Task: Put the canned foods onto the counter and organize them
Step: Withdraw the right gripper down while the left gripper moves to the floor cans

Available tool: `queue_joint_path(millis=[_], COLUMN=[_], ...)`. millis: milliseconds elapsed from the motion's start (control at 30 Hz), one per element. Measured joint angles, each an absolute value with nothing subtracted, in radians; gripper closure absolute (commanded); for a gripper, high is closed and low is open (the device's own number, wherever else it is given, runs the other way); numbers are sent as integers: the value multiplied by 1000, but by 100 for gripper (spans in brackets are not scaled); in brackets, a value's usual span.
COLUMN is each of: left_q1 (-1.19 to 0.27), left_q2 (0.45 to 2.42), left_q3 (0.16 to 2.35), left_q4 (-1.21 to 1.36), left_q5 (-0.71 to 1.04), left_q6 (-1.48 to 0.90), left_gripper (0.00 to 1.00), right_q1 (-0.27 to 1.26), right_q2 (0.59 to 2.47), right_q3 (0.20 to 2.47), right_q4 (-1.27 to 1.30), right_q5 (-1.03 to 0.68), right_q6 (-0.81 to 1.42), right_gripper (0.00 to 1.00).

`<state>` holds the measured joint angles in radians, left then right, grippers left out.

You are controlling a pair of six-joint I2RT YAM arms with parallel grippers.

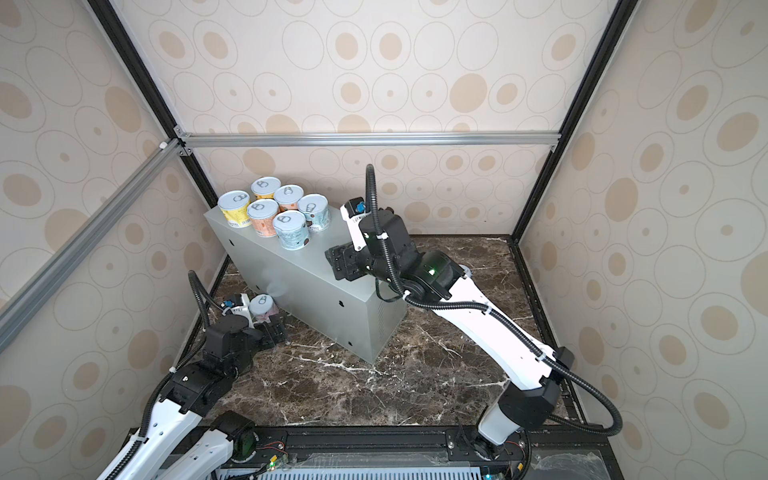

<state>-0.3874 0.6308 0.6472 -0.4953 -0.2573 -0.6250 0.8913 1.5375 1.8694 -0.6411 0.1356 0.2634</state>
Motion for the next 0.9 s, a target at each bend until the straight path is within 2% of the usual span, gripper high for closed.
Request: queue_joint_path(millis=[267, 400, 667, 900], left_q1=[-343, -299, -165, -22], left_q2=[736, 770, 831, 879], left_q3=[779, 823, 871, 870], left_q4=[-586, -617, -649, -672], left_q5=[-308, -314, -309, -286], left_q6=[-637, -636, -636, -636], left_gripper=[1, 1, 1, 1], right_q1=[884, 833, 675, 640], right_q2=[1290, 1163, 917, 800], right_q3=[1578, 1451, 1186, 937], right_q4=[-570, -542, -514, -472], right_q5=[163, 157, 125, 85], right_q6=[258, 272, 342, 435], right_gripper=[13, 13, 11, 11])
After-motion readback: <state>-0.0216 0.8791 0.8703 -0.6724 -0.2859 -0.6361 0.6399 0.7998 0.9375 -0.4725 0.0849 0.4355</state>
